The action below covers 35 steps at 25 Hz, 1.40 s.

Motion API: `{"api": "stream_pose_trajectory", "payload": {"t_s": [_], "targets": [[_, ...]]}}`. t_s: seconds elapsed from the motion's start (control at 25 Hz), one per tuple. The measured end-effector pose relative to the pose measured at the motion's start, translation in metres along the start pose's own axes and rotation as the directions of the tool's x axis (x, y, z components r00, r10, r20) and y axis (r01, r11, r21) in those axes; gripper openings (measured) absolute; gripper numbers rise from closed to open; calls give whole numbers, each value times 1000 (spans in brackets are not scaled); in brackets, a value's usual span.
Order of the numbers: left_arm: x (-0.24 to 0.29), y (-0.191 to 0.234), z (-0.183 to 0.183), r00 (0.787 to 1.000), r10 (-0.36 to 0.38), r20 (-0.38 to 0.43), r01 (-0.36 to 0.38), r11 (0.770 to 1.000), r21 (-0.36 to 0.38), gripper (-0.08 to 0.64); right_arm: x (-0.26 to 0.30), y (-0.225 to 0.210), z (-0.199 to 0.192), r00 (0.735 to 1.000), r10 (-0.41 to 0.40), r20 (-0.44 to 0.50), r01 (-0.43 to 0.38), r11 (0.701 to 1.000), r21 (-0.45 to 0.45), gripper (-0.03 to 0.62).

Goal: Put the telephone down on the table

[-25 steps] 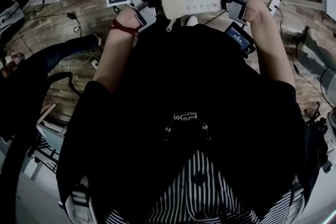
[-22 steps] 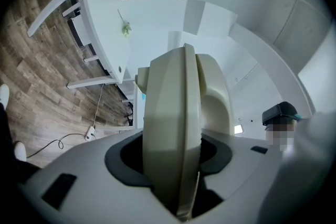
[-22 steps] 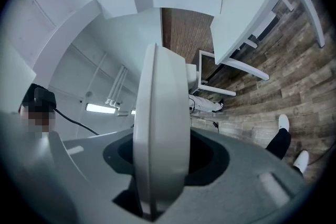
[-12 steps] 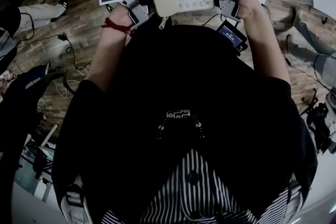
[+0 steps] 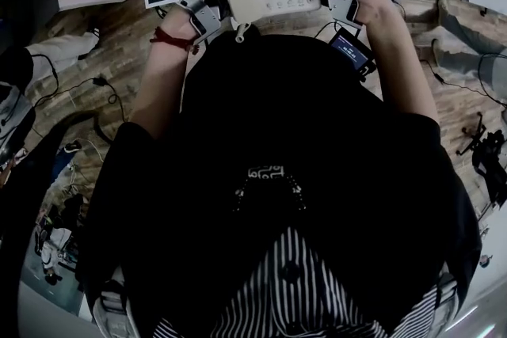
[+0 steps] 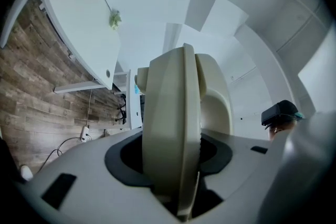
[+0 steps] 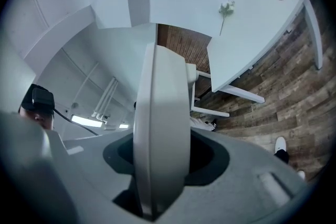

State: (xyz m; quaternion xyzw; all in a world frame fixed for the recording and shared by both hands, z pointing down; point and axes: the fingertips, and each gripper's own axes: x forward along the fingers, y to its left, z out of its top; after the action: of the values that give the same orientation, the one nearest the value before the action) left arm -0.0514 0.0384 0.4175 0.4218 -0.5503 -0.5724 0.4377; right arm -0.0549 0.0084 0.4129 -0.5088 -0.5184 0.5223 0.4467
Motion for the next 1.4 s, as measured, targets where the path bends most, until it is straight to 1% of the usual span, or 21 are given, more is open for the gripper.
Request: {"api": "stream_pose_trajectory", "payload": {"t_s": [0.12,0.4,0.56,0.72,0.84,1.0,1.32,1.4], "targets": [[-2,3,-1,1000,4,12,-3,1000,-31,201,1,-3,-1,1000,-4,-8,4,1000,28,195],[1,-2,-1,999,4,-34,-4,1000,10,201,-3,4,-1,999,-9,37,9,1000,-11,195],[4,-7,1,999,-12,-36,14,999,32,201,-1,9,1,998,7,57,-5,1000,-28,195],[1,-7,-1,1000,-10,-29,11,999,30,201,-2,9,-1,999,-11,46,12,1000,-23,195],[0,-8,0,1000,-12,-9,12,999,34,201,-1,9,1,1000,-16,26,16,999,-29,195],[-2,-11,4,1000,-9,30,8,999,40,199,5,12,4,1000,-1,-12,1,1000,-29,195],[-6,-29,16,991,13,135,-24,997,79,201,14,24,20,992,41,-119,-47,998,-47,195],[-5,-30,12,993,8,118,-17,997,74,201,12,26,16,994,36,-106,-41,998,-46,195]]}}
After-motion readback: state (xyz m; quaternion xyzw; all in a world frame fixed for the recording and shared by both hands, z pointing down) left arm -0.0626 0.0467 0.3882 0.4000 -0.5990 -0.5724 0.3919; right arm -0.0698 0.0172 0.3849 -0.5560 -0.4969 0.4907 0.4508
